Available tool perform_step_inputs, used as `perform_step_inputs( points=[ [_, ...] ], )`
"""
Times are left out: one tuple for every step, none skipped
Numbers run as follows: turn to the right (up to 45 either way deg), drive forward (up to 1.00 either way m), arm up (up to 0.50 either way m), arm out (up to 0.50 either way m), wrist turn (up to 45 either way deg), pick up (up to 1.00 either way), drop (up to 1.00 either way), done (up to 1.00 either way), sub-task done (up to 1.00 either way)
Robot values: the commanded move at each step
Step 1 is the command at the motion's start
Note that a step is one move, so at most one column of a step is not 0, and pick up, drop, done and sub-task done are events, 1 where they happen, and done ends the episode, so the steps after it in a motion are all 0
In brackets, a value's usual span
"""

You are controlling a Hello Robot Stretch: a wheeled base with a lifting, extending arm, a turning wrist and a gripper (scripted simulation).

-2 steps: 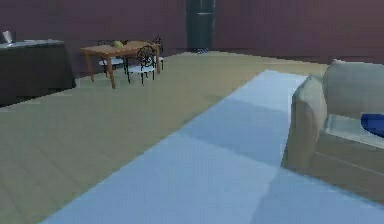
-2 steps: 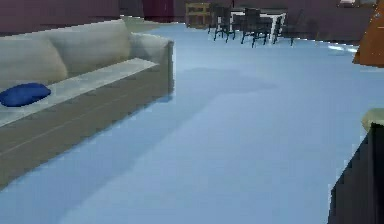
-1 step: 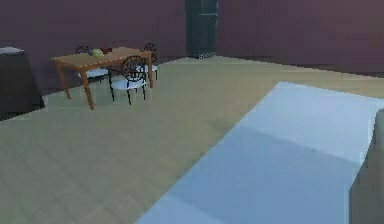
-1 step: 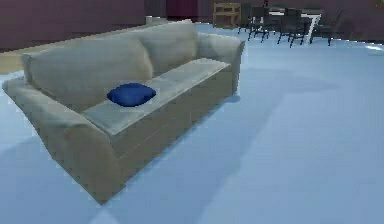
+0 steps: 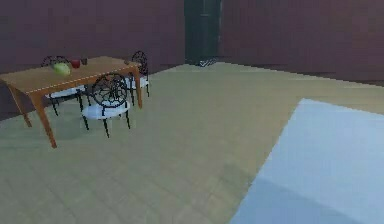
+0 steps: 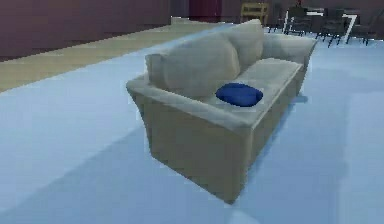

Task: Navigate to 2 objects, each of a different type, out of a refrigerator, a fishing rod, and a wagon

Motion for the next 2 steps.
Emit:
perform_step_inputs(
  points=[
    [0.0, 1.0, 0.0, 0.0, 0.0, 0.0, 0.0, 0.0, 0.0],
    [3.0, 0.0, 0.0, 0.0, 0.0, 0.0, 0.0, 0.0, 0.0]
  ],
)
